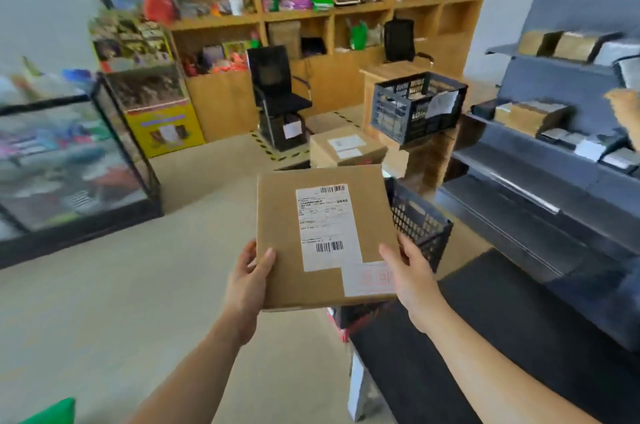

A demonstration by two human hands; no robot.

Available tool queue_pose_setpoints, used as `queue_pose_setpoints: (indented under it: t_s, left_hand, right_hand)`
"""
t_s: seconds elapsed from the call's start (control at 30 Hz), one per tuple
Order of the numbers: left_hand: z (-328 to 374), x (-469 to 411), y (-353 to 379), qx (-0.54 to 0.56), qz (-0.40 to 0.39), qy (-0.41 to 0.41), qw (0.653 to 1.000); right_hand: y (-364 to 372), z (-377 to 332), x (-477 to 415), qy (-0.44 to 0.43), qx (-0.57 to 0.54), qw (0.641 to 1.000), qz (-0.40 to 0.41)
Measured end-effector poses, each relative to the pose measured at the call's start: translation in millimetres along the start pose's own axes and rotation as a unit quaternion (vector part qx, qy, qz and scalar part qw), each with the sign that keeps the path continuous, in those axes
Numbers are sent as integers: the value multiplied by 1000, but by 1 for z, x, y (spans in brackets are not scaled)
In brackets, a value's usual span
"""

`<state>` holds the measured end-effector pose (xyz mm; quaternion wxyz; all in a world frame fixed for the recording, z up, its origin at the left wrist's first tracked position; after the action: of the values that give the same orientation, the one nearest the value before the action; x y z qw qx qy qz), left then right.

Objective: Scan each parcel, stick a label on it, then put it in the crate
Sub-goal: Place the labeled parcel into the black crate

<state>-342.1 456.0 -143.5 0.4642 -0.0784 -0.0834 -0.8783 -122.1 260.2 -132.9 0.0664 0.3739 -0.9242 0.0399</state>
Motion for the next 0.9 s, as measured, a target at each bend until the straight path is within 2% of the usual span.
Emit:
queue_pose_setpoints:
  t_s: [0.23,0.5,0.73,0.9]
  left_hand:
    - [30,-63,-131,23,86,8,996]
    - [50,-139,-206,24,122,3,992]
    - [74,-250,-199,10,98,0,995]
    - [84,-339,-138,-27,10,-14,999]
  right_hand:
    - [151,-24,-92,-23,-7,996,-88]
    - [251,-31,-172,-14,-29,992,-126]
    - [260,-29,-269,-9,-49,994,-100]
    - [207,-16,-323,21,-75,997,-23]
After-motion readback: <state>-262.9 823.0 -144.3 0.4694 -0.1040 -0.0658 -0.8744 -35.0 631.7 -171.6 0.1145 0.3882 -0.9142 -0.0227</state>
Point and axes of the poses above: each hand's wrist, its own x-axis away from the middle knuckle, its own y-axis out of the palm, z = x × y, the point moved 9 cm from there along -x, towards the middle knuckle, and after that the axes turned 5 degrees about -z, right-handed, at the moved point
